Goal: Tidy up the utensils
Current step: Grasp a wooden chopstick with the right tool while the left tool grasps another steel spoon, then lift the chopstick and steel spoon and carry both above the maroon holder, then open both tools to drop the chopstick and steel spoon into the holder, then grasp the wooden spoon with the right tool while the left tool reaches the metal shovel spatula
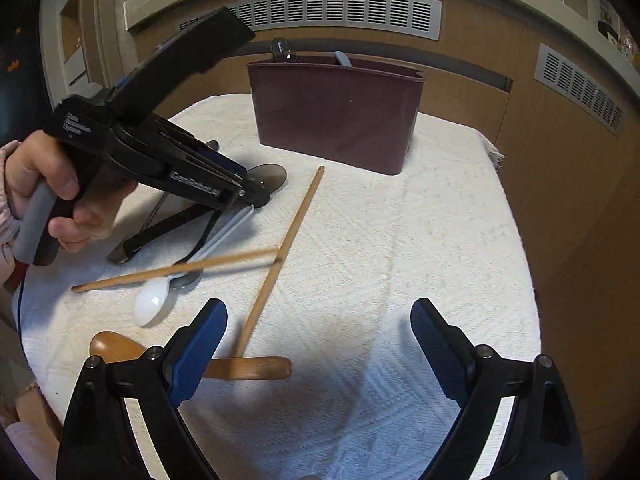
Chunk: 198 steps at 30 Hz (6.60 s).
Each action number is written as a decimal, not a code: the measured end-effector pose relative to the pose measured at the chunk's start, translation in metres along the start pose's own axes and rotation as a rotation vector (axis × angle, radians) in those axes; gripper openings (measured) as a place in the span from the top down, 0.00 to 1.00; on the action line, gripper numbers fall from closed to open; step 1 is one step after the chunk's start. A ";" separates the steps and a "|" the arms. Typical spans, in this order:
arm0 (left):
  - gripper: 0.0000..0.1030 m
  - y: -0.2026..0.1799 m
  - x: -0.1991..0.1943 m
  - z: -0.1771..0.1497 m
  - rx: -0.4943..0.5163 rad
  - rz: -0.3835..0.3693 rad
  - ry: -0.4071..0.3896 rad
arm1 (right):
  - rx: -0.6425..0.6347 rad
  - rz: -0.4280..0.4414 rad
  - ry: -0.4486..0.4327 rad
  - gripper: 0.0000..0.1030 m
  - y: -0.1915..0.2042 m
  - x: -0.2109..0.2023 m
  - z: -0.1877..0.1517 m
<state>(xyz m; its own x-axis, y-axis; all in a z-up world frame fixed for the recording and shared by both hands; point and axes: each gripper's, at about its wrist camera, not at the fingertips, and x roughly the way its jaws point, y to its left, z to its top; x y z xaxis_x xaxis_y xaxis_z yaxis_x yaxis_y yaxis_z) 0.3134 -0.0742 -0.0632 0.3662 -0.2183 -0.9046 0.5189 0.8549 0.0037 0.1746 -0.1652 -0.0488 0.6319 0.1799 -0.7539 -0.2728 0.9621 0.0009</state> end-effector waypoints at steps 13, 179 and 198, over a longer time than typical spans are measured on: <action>0.67 0.029 -0.067 -0.047 -0.248 -0.021 -0.287 | 0.040 0.129 0.080 0.64 -0.001 0.046 0.055; 0.32 0.078 -0.111 -0.189 -0.518 0.018 -0.233 | -0.568 0.448 0.265 0.71 0.091 0.016 -0.006; 0.38 0.016 -0.090 -0.160 -0.539 0.127 -0.302 | 0.060 0.119 -0.145 0.72 -0.015 -0.041 0.033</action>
<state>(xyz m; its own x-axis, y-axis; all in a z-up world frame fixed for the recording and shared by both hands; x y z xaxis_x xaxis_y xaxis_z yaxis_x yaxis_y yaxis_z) 0.1654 0.0339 -0.0500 0.6422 -0.1559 -0.7505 0.0242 0.9827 -0.1834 0.1767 -0.1807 0.0037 0.6967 0.3171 -0.6434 -0.3114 0.9418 0.1269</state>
